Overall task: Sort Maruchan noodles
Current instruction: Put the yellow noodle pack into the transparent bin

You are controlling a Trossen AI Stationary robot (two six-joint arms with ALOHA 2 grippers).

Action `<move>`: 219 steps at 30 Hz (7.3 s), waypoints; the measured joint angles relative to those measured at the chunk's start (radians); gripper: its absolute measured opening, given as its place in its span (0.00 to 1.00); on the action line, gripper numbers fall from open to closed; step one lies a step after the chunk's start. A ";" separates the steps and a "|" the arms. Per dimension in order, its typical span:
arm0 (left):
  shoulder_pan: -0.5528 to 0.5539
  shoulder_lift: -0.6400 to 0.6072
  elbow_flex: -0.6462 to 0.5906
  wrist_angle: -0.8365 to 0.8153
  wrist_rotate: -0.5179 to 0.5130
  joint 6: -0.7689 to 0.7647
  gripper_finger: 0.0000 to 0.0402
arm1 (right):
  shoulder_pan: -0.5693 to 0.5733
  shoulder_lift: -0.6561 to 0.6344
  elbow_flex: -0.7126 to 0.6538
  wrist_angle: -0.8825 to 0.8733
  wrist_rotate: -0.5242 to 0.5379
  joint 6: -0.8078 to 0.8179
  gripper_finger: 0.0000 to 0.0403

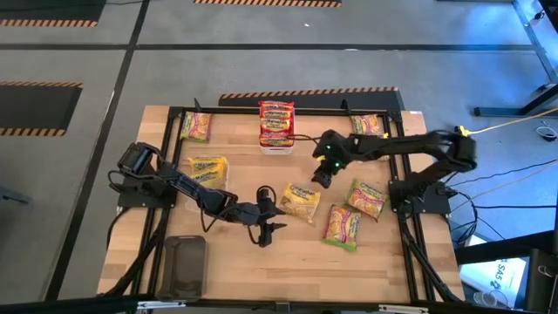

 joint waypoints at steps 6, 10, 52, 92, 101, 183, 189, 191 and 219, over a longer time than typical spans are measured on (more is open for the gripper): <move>0.000 0.086 0.011 0.056 0.000 0.011 0.45 | -0.002 0.149 0.001 0.174 -0.154 0.035 0.79; -0.003 0.148 0.047 0.056 -0.019 0.020 0.45 | -0.002 0.207 0.002 0.207 -0.173 0.056 0.86; 0.029 0.216 0.128 -0.125 -0.010 -0.001 0.45 | 0.231 0.233 0.069 0.310 -0.181 0.146 0.35; 0.101 -0.046 0.129 -0.281 0.197 -0.135 0.65 | 0.542 0.136 0.140 0.262 0.379 -0.050 0.25; 0.102 -0.046 0.130 -0.289 0.192 -0.128 0.47 | 0.541 0.136 0.166 0.255 0.362 -0.054 0.26; -0.007 -0.460 0.055 -0.294 -0.116 0.123 0.57 | 0.593 -0.077 -0.242 1.067 0.567 -0.270 0.24; 0.045 -0.469 0.296 -0.638 -0.055 0.148 0.61 | 0.593 -0.076 -0.242 1.020 0.596 -0.276 0.22; 0.076 -0.427 0.393 -0.736 -0.019 0.150 0.61 | 0.593 -0.076 -0.242 1.011 0.607 -0.281 0.22; 0.206 0.157 1.090 -1.419 0.312 0.097 0.62 | 0.593 -0.075 -0.243 0.981 0.616 -0.277 0.24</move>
